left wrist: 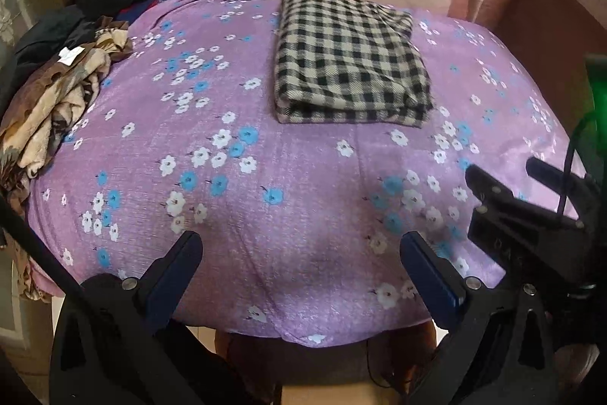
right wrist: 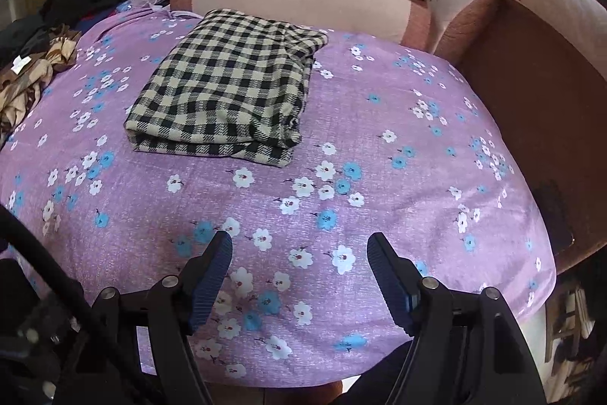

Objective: Fold large clothes

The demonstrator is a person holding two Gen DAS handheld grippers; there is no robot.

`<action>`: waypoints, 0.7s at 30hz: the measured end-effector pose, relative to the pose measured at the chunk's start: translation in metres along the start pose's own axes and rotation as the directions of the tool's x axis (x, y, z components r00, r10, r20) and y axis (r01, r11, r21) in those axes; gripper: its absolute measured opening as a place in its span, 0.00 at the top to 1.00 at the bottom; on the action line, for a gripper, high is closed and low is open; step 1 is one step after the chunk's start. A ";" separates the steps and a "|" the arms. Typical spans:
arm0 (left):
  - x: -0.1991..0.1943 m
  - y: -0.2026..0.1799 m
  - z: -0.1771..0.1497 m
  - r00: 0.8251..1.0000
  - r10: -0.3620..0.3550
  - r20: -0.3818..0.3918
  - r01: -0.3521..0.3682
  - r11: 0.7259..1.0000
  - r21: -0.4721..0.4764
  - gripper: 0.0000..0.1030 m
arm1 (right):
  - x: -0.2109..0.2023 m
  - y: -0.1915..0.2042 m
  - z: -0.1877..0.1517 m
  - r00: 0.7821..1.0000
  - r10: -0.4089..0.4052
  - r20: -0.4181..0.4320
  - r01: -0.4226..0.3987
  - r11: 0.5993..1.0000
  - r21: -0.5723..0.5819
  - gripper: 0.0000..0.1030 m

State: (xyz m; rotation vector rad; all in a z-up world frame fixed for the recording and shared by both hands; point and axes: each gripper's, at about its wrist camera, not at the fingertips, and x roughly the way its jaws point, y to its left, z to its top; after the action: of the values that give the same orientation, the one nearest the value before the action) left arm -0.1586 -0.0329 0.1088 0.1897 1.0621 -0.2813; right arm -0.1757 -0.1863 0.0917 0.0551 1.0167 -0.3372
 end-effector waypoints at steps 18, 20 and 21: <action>0.002 -0.012 -0.004 0.999 -0.036 -0.015 0.036 0.999 0.019 0.00 | 0.005 -0.011 -0.005 1.000 -0.005 -0.015 0.005 1.000 0.021 0.24; 0.002 -0.012 -0.004 0.999 -0.033 -0.014 0.033 0.999 0.018 0.00 | 0.003 -0.010 -0.005 1.000 -0.004 -0.011 0.004 1.000 0.020 0.24; 0.002 -0.012 -0.004 0.999 -0.033 -0.013 0.033 0.999 0.015 0.00 | 0.003 -0.010 -0.005 1.000 -0.005 -0.009 0.005 1.000 0.018 0.24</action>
State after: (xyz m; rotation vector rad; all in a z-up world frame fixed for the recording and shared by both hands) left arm -0.1648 -0.0435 0.1045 0.1881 1.0770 -0.3188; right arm -0.1818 -0.1955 0.0876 0.0705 1.0224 -0.3508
